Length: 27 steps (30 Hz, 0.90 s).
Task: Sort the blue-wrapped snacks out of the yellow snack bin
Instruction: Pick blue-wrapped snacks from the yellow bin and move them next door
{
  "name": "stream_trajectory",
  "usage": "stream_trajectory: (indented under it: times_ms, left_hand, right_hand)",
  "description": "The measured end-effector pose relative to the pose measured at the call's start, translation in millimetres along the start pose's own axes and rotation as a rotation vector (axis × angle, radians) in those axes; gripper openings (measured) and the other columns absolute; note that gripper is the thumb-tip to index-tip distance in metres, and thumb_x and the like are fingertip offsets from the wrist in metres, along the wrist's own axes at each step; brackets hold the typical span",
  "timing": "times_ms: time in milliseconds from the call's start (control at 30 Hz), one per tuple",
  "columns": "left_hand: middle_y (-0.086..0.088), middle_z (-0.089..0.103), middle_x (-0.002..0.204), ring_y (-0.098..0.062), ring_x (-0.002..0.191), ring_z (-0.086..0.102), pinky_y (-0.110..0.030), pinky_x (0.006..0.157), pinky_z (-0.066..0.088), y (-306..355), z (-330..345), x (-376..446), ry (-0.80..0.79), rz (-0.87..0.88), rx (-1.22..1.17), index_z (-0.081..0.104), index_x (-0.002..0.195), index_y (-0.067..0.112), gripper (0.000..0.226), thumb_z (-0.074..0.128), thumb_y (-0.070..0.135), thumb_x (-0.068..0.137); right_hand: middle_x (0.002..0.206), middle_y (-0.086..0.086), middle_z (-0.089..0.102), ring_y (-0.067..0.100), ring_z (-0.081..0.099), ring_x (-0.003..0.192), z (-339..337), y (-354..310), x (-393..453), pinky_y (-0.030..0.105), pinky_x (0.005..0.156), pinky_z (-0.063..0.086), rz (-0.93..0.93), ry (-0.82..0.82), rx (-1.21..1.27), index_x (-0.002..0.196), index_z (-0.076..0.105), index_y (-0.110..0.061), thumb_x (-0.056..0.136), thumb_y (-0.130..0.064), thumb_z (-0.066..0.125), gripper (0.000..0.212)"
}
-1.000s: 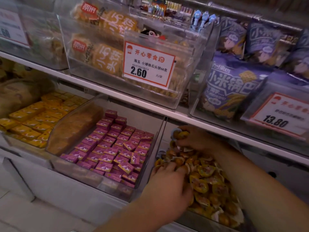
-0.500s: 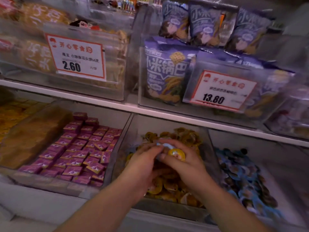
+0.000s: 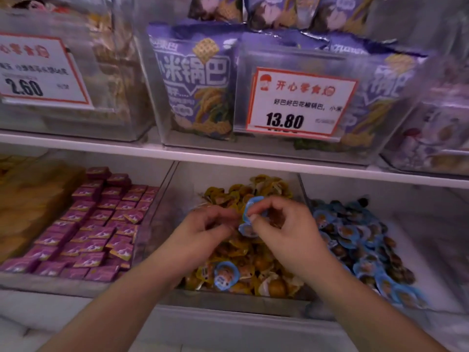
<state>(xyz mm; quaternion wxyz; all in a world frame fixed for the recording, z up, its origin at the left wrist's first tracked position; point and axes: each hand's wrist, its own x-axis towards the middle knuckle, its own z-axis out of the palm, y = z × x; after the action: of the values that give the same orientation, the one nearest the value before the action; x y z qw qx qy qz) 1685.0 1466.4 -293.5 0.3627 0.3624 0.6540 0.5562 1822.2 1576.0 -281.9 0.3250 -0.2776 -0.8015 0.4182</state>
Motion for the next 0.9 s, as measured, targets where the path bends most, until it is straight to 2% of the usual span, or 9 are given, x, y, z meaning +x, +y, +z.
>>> stream_trajectory:
  times_ms: [67,200,333,400,467,533,633,767,900]
  left_hand:
    - [0.011,0.074,0.101,0.000,0.097,0.067,-0.016,0.081,0.052,-1,-3,-2,-0.020,0.078,0.175,0.072,0.099,0.030,0.032,0.065,0.001,0.087]
    - [0.007,0.071,0.099,-0.006,0.089,0.067,-0.025,0.079,0.054,-4,-11,-7,0.084,0.237,0.453,0.069,0.101,0.035,0.041,0.057,-0.001,0.088]
    - [0.007,0.064,0.106,-0.007,0.101,0.061,-0.027,0.091,0.049,-3,-20,-14,0.249,0.459,0.634,0.071,0.106,0.023,0.046,0.049,-0.011,0.084]
    - [0.010,0.061,0.106,-0.004,0.101,0.059,-0.021,0.089,0.047,-2,-23,-19,0.270,0.503,0.663,0.070,0.107,0.022,0.039,0.051,-0.006,0.089]
    - [0.014,0.057,0.102,-0.004,0.097,0.058,-0.020,0.086,0.046,-3,-23,-25,0.235,0.515,0.697,0.070,0.107,0.022,0.025,0.054,0.007,0.095]
    - [0.016,0.055,0.099,-0.005,0.093,0.057,-0.027,0.084,0.048,-5,-23,-30,0.088,0.429,0.764,0.067,0.106,0.028,0.015,0.056,0.032,0.097]
    - [0.016,0.051,0.103,-0.006,0.098,0.054,-0.033,0.086,0.048,-9,-25,-33,-0.137,0.233,0.977,0.061,0.115,0.038,0.043,0.057,0.067,0.083]
    - [0.018,0.050,0.102,-0.004,0.097,0.053,-0.032,0.086,0.047,-9,-30,-29,-0.143,0.198,0.975,0.062,0.104,0.041,0.037,0.073,0.059,0.074]
    - [0.021,0.056,0.093,0.005,0.088,0.054,-0.019,0.068,0.045,-13,-30,-24,0.041,0.227,0.807,0.059,0.085,0.040,0.030,0.076,0.058,0.070]
  right_hand:
    - [0.076,-0.014,0.068,0.002,0.064,0.071,-5,-3,-3,0.020,0.064,0.052,-0.037,0.037,-0.068,0.076,0.064,-0.027,0.080,-0.026,0.071,0.009]
    - [0.060,-0.016,0.056,0.005,0.048,0.044,-4,-5,-4,0.013,0.040,0.031,-0.110,0.126,-0.223,0.068,0.044,-0.026,0.081,-0.040,0.074,0.035]
    - [0.065,-0.011,0.053,0.007,0.047,0.052,-3,0,2,0.014,0.046,0.037,-0.176,0.089,-0.489,0.092,0.045,-0.033,0.086,-0.034,0.072,0.028]
    - [0.087,-0.004,0.063,0.005,0.053,0.063,-2,4,3,0.015,0.053,0.040,-0.215,-0.024,-0.620,0.123,0.047,-0.034,0.092,-0.029,0.062,0.035]
    - [0.115,0.001,0.056,0.022,0.063,0.090,3,6,3,0.034,0.073,0.052,-0.215,-0.171,-0.710,0.133,0.052,-0.029,0.098,-0.028,0.051,0.034]
    - [0.115,-0.001,0.046,0.026,0.061,0.095,10,5,3,0.039,0.074,0.051,-0.216,-0.309,-0.784,0.127,0.056,-0.028,0.100,-0.044,0.042,0.034]
    - [0.115,-0.001,0.039,0.023,0.058,0.092,14,5,5,0.036,0.069,0.050,-0.192,-0.415,-0.873,0.124,0.055,-0.031,0.091,-0.065,0.044,0.049]
    - [0.110,-0.008,0.041,0.018,0.056,0.095,10,5,8,0.039,0.080,0.051,-0.129,-0.450,-0.734,0.108,0.054,-0.036,0.086,-0.057,0.063,0.032]
    - [0.096,-0.007,0.053,0.014,0.056,0.091,8,5,8,0.036,0.079,0.048,-0.083,-0.301,-0.566,0.084,0.050,-0.033,0.085,-0.035,0.071,0.021]
